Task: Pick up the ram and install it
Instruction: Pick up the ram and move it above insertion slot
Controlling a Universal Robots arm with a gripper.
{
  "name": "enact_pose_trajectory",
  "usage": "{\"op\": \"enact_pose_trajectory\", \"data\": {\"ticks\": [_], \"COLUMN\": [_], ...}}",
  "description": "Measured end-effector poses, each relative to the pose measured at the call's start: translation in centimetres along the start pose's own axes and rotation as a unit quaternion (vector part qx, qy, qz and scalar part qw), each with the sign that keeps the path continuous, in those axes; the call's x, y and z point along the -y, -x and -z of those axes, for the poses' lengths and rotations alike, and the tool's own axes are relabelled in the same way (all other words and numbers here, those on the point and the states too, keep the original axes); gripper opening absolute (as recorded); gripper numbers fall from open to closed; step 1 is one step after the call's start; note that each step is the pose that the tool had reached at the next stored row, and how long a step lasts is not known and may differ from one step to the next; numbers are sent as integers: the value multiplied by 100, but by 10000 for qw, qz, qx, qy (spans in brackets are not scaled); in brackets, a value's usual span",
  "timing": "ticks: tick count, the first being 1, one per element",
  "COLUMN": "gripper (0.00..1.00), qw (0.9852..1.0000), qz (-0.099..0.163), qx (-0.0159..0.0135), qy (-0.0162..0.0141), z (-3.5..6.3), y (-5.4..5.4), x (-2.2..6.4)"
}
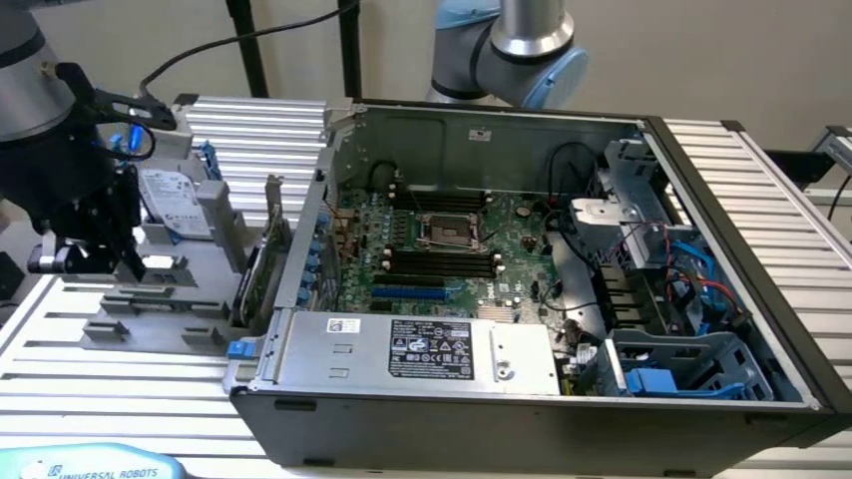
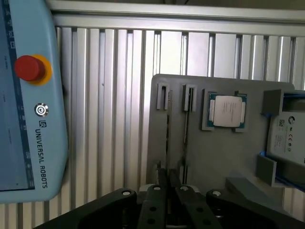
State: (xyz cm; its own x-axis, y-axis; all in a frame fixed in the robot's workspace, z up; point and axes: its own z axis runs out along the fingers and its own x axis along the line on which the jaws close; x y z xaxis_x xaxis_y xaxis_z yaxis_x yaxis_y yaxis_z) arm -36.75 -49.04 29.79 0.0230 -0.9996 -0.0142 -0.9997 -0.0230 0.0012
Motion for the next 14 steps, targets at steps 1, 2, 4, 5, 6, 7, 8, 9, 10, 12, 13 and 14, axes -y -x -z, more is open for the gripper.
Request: {"op": "enact_pose_trajectory", "data": {"ticks": [1,2,4,5,6,7,8,9,10,12,13,14], "gripper": [14,14,14,14,14,14,14,14,14,14,14,14], "qw": [10000,10000,10000,10000,10000,10000,10000,10000,10000,10000,9999,9999], "qz": [3,5,10,13,16,19,23,27,30,38,41,45], "qx": [6,13,23,29,35,41,48,57,65,83,93,102], "qy": [0,-1,0,-1,-1,-1,-1,-2,-2,-2,-2,-3], "z": [28,58,117,147,177,206,234,261,288,344,371,398], "y": [0,0,0,0,0,0,-1,-1,-1,-1,-1,-2], "x": [14,29,59,78,99,120,142,167,191,245,274,303]}}
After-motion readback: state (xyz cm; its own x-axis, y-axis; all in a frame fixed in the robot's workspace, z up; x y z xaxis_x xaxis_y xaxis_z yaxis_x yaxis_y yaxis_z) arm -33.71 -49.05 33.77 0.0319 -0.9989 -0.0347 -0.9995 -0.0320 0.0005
